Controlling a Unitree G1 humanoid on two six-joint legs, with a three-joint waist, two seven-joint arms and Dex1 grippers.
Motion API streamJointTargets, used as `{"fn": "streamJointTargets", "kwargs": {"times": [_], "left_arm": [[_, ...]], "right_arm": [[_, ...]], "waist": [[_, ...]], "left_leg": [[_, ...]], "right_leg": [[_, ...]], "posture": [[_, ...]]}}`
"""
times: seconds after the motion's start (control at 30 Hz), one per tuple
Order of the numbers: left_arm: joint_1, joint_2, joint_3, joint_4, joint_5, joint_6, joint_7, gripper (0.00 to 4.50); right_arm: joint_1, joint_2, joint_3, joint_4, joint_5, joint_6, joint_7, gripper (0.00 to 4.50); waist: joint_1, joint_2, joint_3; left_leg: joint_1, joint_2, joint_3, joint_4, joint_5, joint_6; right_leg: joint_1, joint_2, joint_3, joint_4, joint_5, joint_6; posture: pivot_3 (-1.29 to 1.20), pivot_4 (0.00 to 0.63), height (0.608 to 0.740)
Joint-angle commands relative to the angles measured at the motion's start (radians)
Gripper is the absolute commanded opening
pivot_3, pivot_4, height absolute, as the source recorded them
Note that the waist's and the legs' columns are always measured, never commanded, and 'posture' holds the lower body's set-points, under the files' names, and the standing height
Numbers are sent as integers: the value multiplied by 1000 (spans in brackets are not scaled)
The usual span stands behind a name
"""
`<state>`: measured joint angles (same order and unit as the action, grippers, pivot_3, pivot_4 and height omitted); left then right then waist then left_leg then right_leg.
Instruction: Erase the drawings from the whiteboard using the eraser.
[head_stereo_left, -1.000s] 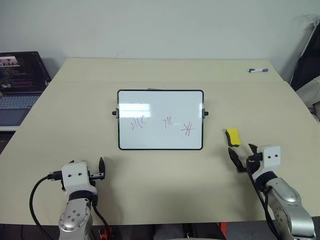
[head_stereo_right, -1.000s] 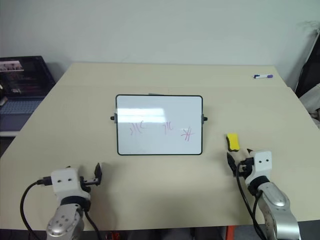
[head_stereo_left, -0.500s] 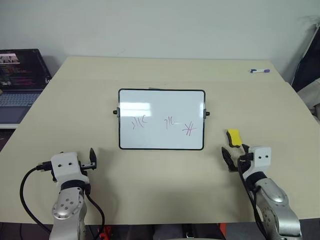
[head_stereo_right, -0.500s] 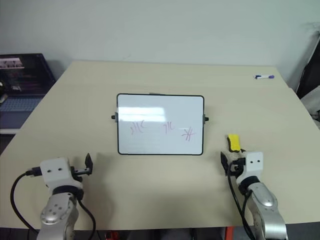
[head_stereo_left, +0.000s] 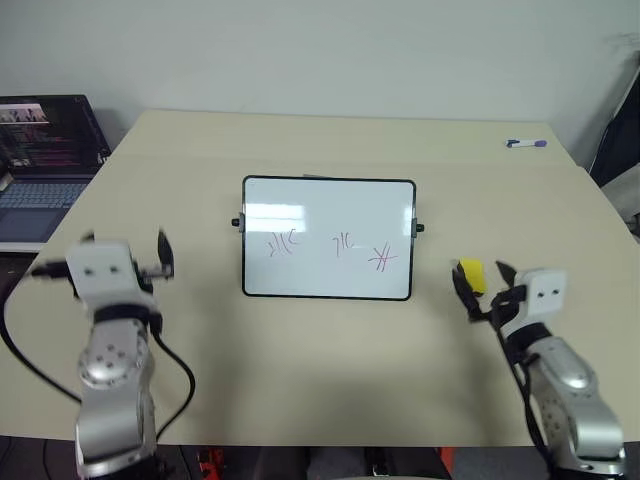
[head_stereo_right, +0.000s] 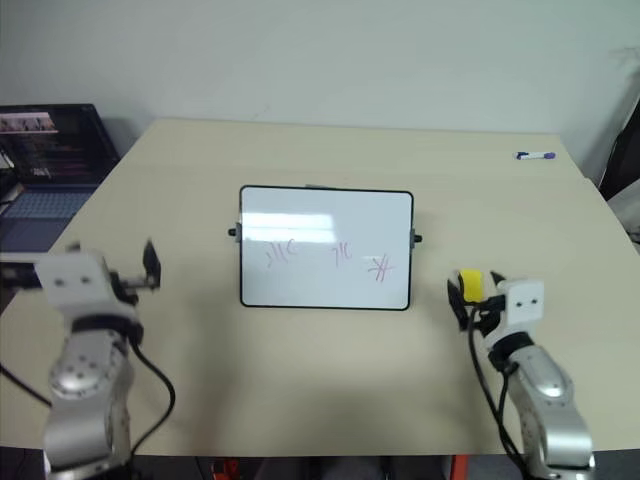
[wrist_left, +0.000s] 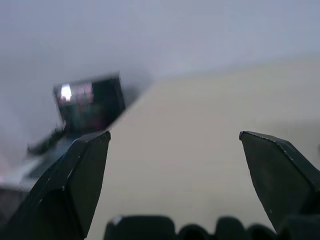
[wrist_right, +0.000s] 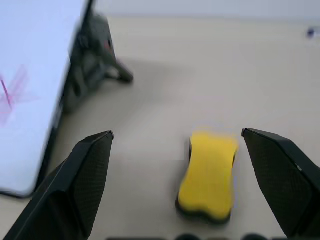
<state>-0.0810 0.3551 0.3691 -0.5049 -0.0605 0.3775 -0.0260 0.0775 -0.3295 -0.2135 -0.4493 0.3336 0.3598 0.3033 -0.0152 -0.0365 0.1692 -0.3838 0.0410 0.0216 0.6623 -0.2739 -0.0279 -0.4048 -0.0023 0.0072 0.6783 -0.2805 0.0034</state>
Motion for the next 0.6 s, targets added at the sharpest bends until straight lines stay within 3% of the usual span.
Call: {"fn": "streamJointTargets", "kwargs": {"times": [0.03, 0.2, 0.37, 0.6], "left_arm": [[-125, 51, -75, -82, -140, 84, -144, 4500], [-300, 110, -125, -86, -379, 244, -329, 4500], [-400, 263, -293, -53, -511, 307, -649, 4500], [-469, 386, -504, 35, -488, 202, -1009, 4500]], "right_arm": [[-34, -58, -72, -73, 84, 99, 13, 4476], [-91, -99, -116, -92, 118, 241, -52, 4476], [-125, -123, -84, -125, 137, 452, -112, 4476], [-182, -112, -74, -138, 184, 607, -143, 4476]], "waist": [[1, 0, -1], [0, -1, 1], [-13, 0, 1], [-15, 1, 3]], "left_leg": [[1, 0, 1, 0, 0, 0], [1, 0, 5, -1, 0, 0], [2, 2, 7, -2, -1, -1], [3, 2, 7, -2, -1, -1]], "right_leg": [[0, 0, 1, 0, 0, 0], [-1, 1, 6, 0, 0, 0], [-1, 3, 8, 0, 0, 2], [-2, 6, 9, 0, -1, 2]], "posture": [[0, 150, 740], [0, 150, 740], [0, 150, 740], [0, 150, 740]]}}
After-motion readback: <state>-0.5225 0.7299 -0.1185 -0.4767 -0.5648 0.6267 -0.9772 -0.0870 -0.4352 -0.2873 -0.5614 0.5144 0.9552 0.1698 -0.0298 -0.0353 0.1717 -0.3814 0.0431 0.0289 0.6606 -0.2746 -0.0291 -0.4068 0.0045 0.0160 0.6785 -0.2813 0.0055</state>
